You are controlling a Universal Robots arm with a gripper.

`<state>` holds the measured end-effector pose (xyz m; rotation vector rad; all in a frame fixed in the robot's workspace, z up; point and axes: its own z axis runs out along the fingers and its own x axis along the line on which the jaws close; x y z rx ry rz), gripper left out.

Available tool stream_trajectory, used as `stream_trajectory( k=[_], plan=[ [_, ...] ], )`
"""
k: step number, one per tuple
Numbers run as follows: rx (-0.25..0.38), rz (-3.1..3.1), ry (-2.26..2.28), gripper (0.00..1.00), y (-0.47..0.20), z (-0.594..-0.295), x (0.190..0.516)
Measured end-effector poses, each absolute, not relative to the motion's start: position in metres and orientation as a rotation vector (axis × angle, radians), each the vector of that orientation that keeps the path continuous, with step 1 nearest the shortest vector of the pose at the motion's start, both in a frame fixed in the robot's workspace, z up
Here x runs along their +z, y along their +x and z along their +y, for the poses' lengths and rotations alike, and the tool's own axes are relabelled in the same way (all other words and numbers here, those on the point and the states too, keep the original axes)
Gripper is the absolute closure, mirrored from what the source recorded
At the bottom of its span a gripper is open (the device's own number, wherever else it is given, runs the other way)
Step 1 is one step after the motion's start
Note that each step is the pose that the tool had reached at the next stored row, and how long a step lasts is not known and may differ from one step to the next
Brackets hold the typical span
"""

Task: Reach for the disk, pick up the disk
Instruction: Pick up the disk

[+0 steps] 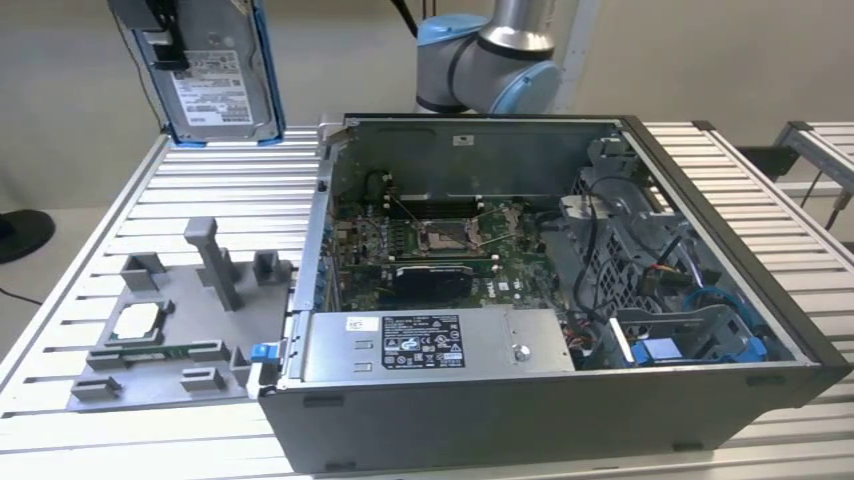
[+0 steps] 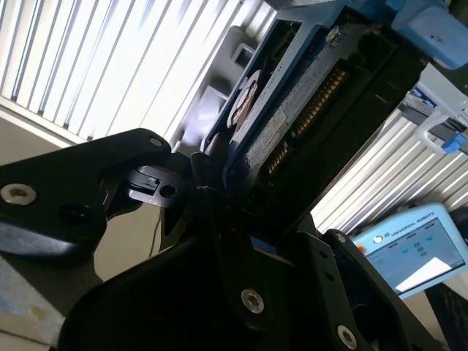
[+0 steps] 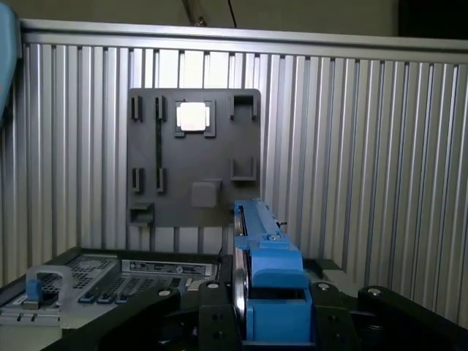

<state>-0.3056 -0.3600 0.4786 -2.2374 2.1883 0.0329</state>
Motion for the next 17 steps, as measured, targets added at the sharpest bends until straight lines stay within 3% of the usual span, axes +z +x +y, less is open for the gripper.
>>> stream_trajectory(
  k=[17],
  plan=[
    [0.033, 2.188, -2.238, 1.0, -0.261, -0.36, 0.479]
  ],
)
